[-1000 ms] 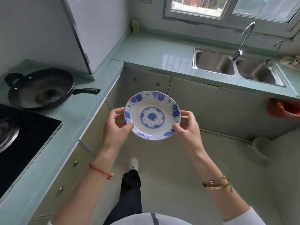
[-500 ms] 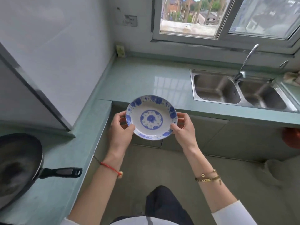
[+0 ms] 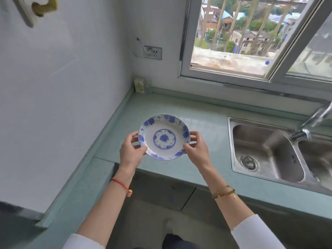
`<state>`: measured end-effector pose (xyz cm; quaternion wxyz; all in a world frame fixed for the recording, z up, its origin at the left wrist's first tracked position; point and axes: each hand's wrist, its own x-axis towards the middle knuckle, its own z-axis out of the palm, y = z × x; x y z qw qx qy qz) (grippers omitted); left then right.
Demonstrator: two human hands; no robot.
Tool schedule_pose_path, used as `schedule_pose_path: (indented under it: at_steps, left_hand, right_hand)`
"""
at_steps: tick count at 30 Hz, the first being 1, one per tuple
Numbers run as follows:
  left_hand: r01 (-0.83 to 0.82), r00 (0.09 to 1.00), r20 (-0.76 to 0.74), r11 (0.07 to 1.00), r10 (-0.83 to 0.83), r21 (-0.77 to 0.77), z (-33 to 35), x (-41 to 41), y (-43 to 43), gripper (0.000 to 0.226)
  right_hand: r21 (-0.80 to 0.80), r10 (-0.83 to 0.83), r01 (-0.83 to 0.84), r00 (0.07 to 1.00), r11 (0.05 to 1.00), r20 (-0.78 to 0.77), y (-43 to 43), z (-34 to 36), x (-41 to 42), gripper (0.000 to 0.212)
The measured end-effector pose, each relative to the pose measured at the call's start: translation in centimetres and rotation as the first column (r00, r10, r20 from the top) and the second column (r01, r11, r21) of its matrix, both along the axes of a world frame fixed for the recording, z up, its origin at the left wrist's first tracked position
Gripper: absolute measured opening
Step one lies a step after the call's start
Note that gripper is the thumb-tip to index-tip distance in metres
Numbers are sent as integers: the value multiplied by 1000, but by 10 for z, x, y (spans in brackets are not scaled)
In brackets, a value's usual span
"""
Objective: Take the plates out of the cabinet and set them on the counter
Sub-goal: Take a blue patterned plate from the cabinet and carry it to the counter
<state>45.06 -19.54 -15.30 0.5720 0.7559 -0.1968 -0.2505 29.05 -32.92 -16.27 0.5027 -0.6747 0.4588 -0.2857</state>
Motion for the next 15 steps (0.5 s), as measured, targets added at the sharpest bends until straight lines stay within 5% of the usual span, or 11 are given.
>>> schedule_pose_path:
  at_steps: [15]
  left_hand:
    - [-14,999,-43,993,20,119,-72,185,-224,55]
  right_hand:
    - [86,-19,33,989,996,-148,-221,-74,196,36]
